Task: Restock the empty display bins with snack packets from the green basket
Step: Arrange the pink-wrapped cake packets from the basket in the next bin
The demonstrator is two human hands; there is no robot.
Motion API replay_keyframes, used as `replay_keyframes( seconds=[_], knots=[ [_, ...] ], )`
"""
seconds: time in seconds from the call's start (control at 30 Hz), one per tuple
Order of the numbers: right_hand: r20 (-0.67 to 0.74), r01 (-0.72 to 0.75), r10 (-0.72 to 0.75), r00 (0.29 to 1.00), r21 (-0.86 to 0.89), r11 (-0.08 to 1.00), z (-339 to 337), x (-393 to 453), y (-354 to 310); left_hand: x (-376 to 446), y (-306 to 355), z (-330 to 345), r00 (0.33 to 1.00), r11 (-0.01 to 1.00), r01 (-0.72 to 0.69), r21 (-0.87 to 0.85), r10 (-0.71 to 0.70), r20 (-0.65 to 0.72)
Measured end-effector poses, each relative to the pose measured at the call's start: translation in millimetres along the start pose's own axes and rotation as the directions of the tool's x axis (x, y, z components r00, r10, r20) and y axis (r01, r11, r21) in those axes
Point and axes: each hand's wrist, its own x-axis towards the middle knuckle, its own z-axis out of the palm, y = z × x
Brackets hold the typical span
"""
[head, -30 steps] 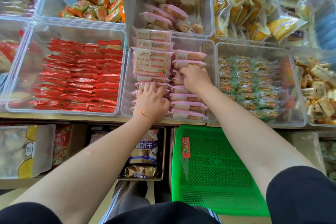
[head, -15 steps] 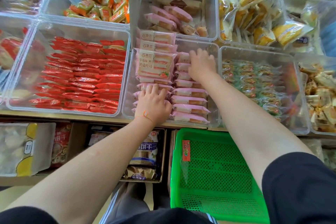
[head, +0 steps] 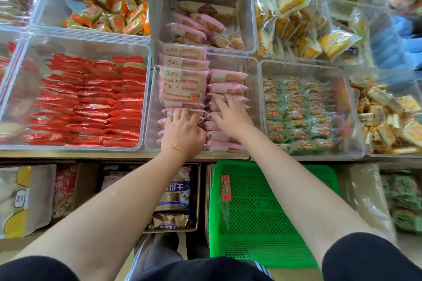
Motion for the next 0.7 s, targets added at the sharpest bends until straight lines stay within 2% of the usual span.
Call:
replay_keyframes(
  seconds=[0.13, 0.17, 0.27, 0.33, 0.4, 0.5, 0.6, 0.7],
  knots=[
    [0.201, 0.072, -0.049, 0.978, -0.109, 0.991, -8, -26, 1, 0, 1, -2, 1.000, 1.000, 0.001, 0.001, -0.001, 0.022],
    [0.226, 0.072, -0.051, 0.973, -0.085, 0.994, -14, -31, -1, -1, 0, -3, 1.000, 1.000, 0.000, 0.000, 0.000, 0.017],
    [0.105, 0.021, -0.025, 0.994, 0.046, 0.999, -40, -36, 1, -1, 1, -4, 1.000, 1.000, -0.011, -0.022, 0.010, -0.024],
    [0.078, 0.016, -0.008, 0.997, -0.104, 0.994, -47, -40, 5, -2, 2, -5, 0.999, 1.000, -0.018, -0.022, 0.017, -0.035],
    [0.159, 0.056, -0.002, 0.987, -0.335, 0.941, -41, -45, 8, -3, 1, -7, 0.999, 0.999, -0.039, 0.001, 0.039, -0.023],
    [0.154, 0.095, -0.024, 0.988, -0.477, 0.873, -27, -43, 14, -2, 5, -11, 0.982, 0.981, -0.187, 0.040, 0.187, 0.011],
    [0.064, 0.134, -0.117, 0.991, -0.491, 0.861, -34, -38, 16, 8, 18, -14, 0.898, 0.903, -0.423, 0.074, 0.408, 0.162],
    [0.017, 0.144, -0.165, 0.986, -0.582, 0.800, -40, -42, 23, 25, 21, -14, 0.840, 0.834, -0.516, 0.198, 0.447, 0.307]
  ],
)
